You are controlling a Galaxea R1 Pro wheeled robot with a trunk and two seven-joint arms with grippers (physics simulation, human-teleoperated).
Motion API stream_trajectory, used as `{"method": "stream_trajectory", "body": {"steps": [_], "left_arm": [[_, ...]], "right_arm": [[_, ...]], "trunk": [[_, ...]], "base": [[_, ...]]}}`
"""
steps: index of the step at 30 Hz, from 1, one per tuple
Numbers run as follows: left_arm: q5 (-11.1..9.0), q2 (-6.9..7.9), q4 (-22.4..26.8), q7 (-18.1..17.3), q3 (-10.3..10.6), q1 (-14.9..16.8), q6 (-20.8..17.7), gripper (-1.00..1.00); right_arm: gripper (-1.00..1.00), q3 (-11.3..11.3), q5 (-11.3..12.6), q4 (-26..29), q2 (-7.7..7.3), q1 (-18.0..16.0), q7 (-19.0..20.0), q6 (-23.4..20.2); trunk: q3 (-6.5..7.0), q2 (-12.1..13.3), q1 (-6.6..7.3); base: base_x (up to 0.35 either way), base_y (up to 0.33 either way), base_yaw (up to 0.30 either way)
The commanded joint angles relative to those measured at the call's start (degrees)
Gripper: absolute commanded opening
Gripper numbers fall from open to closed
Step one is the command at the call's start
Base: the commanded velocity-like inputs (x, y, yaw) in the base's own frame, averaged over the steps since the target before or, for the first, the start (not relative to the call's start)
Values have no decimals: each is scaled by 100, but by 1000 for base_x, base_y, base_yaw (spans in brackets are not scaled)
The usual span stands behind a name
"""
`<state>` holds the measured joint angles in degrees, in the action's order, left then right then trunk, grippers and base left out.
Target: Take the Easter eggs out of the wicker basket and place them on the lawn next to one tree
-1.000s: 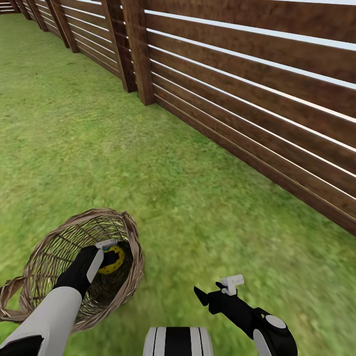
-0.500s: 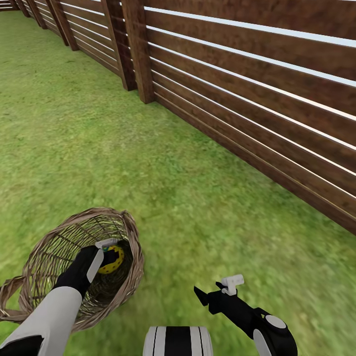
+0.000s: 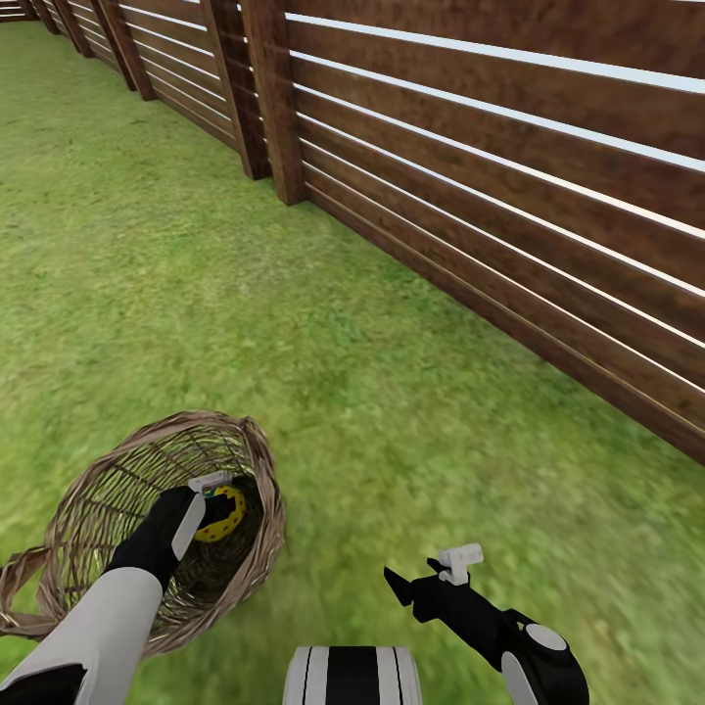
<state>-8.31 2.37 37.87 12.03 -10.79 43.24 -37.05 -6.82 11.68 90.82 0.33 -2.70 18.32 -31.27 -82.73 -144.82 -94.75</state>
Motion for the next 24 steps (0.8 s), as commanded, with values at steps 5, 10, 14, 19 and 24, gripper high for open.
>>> {"method": "stream_trajectory", "body": {"steps": [5,10,14,19,24], "left_arm": [[-57,0,10,36,-2,0,-21,-100],[-57,0,10,40,-6,0,-21,-100],[-57,0,10,41,-6,0,-21,-100],[-57,0,10,49,-11,0,-21,-100],[-57,0,11,46,-15,0,-21,-100]], "right_arm": [[100,5,27,5,2,-2,5,-36],[100,5,27,5,1,-2,5,-37],[100,5,27,5,2,-2,5,-37],[100,5,27,5,2,-2,5,-37],[100,5,27,5,2,-2,5,-37]], "trunk": [[-4,-1,0],[-4,-1,0],[-4,-1,0],[-4,-1,0],[-4,-1,0]], "base": [[0,0,0],[0,0,0],[0,0,0],[0,0,0],[0,0,0]]}}
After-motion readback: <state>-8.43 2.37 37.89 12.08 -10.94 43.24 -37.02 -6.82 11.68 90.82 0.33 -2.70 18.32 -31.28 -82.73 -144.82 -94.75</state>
